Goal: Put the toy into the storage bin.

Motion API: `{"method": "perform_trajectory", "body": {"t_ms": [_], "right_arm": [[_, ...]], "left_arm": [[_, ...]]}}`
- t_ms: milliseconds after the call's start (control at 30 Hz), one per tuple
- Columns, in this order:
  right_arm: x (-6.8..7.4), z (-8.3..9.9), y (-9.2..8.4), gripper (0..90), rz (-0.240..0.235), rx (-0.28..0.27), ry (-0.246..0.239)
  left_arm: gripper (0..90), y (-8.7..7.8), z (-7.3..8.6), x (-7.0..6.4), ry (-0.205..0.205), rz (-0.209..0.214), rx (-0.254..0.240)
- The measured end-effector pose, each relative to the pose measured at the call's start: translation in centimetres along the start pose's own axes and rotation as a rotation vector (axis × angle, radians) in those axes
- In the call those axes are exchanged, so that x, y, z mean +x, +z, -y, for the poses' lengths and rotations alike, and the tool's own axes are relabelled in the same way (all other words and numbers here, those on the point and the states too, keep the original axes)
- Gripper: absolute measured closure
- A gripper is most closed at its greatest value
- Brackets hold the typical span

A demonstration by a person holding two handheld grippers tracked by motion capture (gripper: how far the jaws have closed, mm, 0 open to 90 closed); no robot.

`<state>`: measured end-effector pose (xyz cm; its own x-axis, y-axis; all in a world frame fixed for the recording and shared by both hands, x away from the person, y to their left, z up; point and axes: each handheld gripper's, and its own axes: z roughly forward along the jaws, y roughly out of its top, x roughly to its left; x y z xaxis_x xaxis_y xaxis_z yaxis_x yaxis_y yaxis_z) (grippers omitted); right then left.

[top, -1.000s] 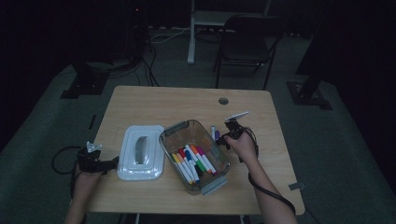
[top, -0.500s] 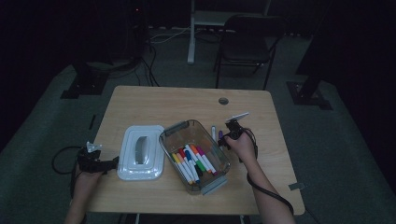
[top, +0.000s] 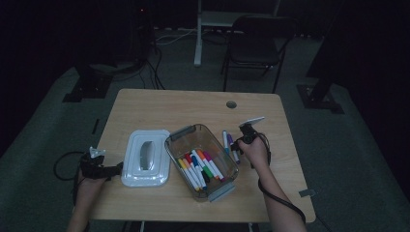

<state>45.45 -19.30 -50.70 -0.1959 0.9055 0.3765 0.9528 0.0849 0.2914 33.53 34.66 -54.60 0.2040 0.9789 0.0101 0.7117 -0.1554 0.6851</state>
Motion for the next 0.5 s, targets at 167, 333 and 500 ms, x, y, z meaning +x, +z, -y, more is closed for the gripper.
{"method": "perform_trajectory", "body": {"t_ms": [167,333,500], "right_arm": [[-0.2,-0.1,-1.5,76.9,-0.028,-0.021,0.005],[0.0,-0.2,-3.6,76.9,-0.053,-0.064,-0.001],[1.2,-0.2,-6.4,76.9,-0.091,-0.113,-0.037]], "left_arm": [[0.4,0.0,0.0,0.0,0.000,0.000,0.000],[0.4,0.0,0.0,0.0,0.000,0.000,0.000],[0.4,0.0,0.0,0.0,0.000,0.000,0.000]]}}
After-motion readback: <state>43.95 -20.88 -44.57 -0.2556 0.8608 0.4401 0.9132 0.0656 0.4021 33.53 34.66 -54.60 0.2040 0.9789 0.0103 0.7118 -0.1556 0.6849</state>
